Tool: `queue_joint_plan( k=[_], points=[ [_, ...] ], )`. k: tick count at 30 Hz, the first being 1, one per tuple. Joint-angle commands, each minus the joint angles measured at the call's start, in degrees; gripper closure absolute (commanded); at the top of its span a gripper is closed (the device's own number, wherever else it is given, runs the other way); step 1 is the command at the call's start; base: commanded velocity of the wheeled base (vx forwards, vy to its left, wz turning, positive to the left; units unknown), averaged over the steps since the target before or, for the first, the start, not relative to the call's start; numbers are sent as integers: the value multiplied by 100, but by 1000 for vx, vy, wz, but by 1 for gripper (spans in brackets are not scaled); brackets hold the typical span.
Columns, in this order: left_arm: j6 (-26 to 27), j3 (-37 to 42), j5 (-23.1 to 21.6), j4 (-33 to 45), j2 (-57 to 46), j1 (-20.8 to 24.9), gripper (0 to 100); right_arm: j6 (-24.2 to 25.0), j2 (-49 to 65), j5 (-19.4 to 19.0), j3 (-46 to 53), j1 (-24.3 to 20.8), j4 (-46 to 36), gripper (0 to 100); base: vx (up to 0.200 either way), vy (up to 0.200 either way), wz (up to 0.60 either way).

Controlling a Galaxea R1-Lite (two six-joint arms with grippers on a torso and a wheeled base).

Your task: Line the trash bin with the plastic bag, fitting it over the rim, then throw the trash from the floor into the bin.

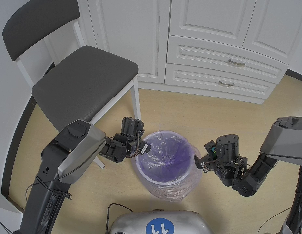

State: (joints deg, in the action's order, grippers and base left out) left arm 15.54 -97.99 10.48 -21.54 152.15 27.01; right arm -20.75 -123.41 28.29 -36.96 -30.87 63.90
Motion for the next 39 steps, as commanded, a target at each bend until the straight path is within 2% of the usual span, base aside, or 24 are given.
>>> queue_joint_plan(
  k=[1,8,20,23,29,35,39],
  points=[
    [-122,96,-2,-105,-72,111,0,1,1,1,5,2,-1,0,0,0,0],
    [-174,157,-55,-175,-168,243,0,1,1,1,14,2,-1,0,0,0,0],
    [-192,-10,15,-333,16,146,0,1,-17,1,-4,10,-1,0,0,0,0],
    [-218,-168,244,-351,104,129,0,1,-17,1,-4,28,-1,0,0,0,0],
    [-183,-247,349,-676,201,120,0,-8,-34,1,-22,37,-1,0,0,0,0],
    [-210,-106,349,-711,139,137,0,-17,-17,1,-4,63,-9,0,0,0,0],
    [-218,395,331,-966,-63,190,0,-8,9,-8,14,63,-1,0,0,0,0]
  ],
)
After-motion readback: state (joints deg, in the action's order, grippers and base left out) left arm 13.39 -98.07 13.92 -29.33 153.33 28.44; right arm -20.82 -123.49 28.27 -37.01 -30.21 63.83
